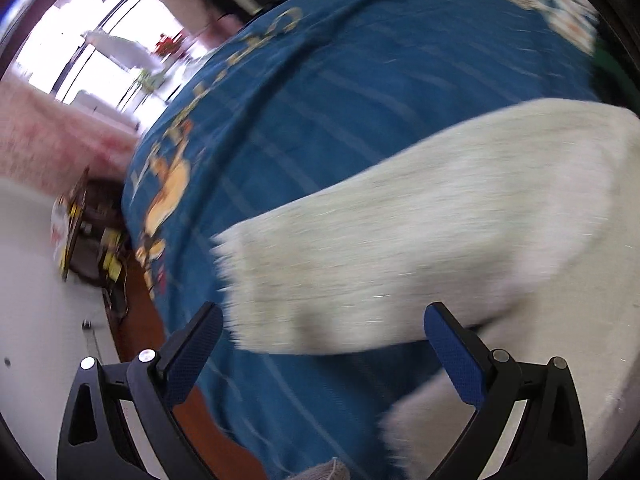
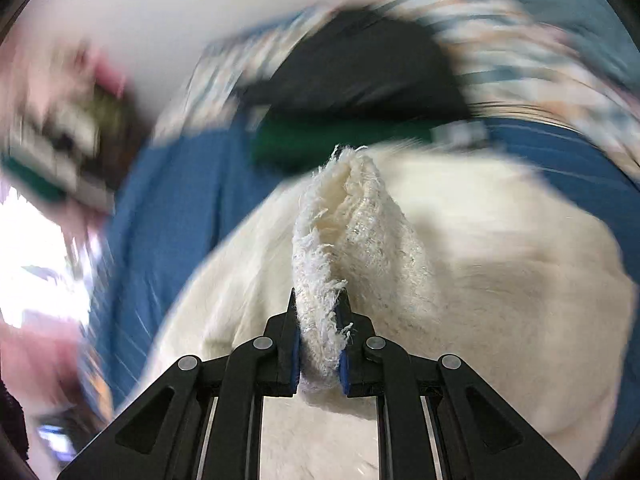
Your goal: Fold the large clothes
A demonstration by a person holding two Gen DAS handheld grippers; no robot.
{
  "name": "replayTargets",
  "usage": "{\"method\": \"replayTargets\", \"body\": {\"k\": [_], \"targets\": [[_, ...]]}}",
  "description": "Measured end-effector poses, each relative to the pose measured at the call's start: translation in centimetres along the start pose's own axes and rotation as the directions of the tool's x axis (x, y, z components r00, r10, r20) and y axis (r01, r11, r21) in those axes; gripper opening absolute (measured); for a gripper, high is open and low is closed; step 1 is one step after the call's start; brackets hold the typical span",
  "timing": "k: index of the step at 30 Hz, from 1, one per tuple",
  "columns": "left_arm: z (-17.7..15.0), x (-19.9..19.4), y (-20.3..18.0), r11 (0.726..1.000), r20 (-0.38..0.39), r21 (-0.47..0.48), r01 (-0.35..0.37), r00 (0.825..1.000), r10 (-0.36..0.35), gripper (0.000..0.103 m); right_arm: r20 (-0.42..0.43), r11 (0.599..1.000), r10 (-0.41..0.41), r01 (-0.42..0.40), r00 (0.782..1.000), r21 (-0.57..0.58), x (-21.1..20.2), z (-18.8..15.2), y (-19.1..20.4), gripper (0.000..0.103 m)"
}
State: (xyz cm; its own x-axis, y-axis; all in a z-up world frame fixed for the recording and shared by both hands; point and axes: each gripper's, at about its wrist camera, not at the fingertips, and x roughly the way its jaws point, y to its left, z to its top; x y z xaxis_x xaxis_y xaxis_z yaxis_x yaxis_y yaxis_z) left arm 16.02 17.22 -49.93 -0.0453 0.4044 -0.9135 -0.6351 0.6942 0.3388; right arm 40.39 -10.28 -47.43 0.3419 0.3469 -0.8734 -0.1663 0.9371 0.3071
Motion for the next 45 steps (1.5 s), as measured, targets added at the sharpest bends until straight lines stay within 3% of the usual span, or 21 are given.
{"method": "replayTargets", "body": {"k": [5,8,9,10,11,12,13,14,15,17,19,21,22,23,27,30,37,38,39,40,45], "targets": [[-1.0,2.7,4.6,0.997,-0.061,-0.073,0.007,0.998,-0.012,0.103,-0.184,0.97,-0.151,0.11,0.971,-0.216,13.3,-2.6,8.1,0.015],[-1.9,3.6,7.5,0.983,-0.11,-0.155,0.103,0.987,-0.121,0.102,-0.194,0.987,-0.091,0.063,0.977,-0.145,13.0,-2.8,7.7,0.017],[-2.3,3.8,8.2,0.972,-0.128,-0.19,0.14,0.978,-0.166,0.102,-0.188,0.993,-0.055,0.034,0.981,-0.115,12.0,-2.7,7.2,0.031],[-3.0,4.2,9.1,0.947,-0.153,-0.252,0.2,0.958,-0.243,0.102,-0.171,0.997,-0.016,0.003,0.985,-0.074,10.2,-2.7,6.5,0.043],[-3.6,4.5,9.8,0.918,-0.168,-0.306,0.251,0.935,-0.311,0.102,-0.153,0.999,0.008,-0.015,0.988,-0.049,8.7,-2.6,5.5,0.071],[-4.0,5.1,10.2,0.892,-0.186,-0.354,0.281,0.914,-0.361,0.102,-0.131,0.999,0.021,-0.024,0.991,-0.024,6.8,-3.0,4.7,0.082],[-4.5,5.9,10.4,0.86,-0.207,-0.406,0.309,0.886,-0.416,0.102,-0.118,1.0,0.019,-0.021,0.993,-0.011,4.9,-3.7,4.1,0.082],[-4.9,7.2,10.3,0.795,-0.219,-0.485,0.365,0.829,-0.515,0.102,-0.121,1.0,0.018,-0.019,0.993,-0.006,3.5,-4.6,3.7,0.082],[-5.0,8.1,10.1,0.756,-0.217,-0.527,0.388,0.799,-0.561,0.102,-0.132,1.0,0.011,-0.012,0.991,-0.003,2.7,-5.2,3.2,0.082],[-4.3,10.0,9.7,0.678,-0.173,-0.604,0.42,0.761,-0.625,0.1,-0.167,1.0,-0.004,0.007,0.986,0.015,1.6,-7.2,2.3,0.082],[-2.6,11.3,9.3,0.641,-0.123,-0.638,0.427,0.765,-0.633,0.095,-0.198,0.998,-0.012,0.022,0.98,0.052,0.8,-8.7,0.6,0.082],[-0.2,11.9,9.2,0.652,-0.084,-0.636,0.412,0.803,-0.59,0.068,-0.218,0.995,-0.01,0.032,0.976,0.098,0.2,-9.5,-0.9,0.082],[1.6,12.2,9.3,0.684,-0.073,-0.618,0.387,0.838,-0.54,0.057,-0.222,0.992,-0.011,0.038,0.975,0.117,0.1,-9.9,-1.4,0.082],[2.7,12.3,9.3,0.703,-0.063,-0.603,0.378,0.855,-0.514,0.034,-0.226,0.991,-0.012,0.042,0.974,0.131,-0.4,-10.1,-2.2,0.082],[10.3,11.7,9.7,0.803,0.038,-0.473,0.363,0.919,-0.392,0.019,-0.21,0.978,0.014,0.03,0.978,0.205,-1.3,-10.1,-3.1,0.082],[15.9,10.2,10.1,0.848,0.118,-0.369,0.38,0.924,-0.363,0.015,-0.188,0.968,0.035,0.013,0.982,0.252,-2.0,-10.0,-3.2,0.082],[22.6,7.7,9.1,0.878,0.221,-0.205,0.432,0.895,-0.388,0.014,-0.19,0.975,-0.008,0.05,0.982,0.217,0.0,-9.0,-2.0,0.08],[23.3,7.2,8.6,0.882,0.235,-0.188,0.432,0.892,-0.387,0.014,-0.167,0.973,-0.001,0.04,0.986,0.227,0.9,-8.3,-1.8,0.064],[23.8,6.7,8.2,0.886,0.248,-0.171,0.431,0.889,-0.385,0.014,-0.153,0.971,0.002,0.035,0.988,0.237,1.6,-7.9,-1.6,0.03],[23.6,6.0,7.9,0.889,0.259,-0.16,0.429,0.887,-0.381,0.014,-0.151,0.969,-0.001,0.038,0.988,0.246,2.6,-7.4,-1.4,0.023],[23.2,1.7,6.3,0.918,0.321,-0.077,0.39,0.881,-0.347,0.013,-0.284,0.938,0.075,0.029,0.956,0.345,10.7,-6.1,-1.8,0.022]]}}
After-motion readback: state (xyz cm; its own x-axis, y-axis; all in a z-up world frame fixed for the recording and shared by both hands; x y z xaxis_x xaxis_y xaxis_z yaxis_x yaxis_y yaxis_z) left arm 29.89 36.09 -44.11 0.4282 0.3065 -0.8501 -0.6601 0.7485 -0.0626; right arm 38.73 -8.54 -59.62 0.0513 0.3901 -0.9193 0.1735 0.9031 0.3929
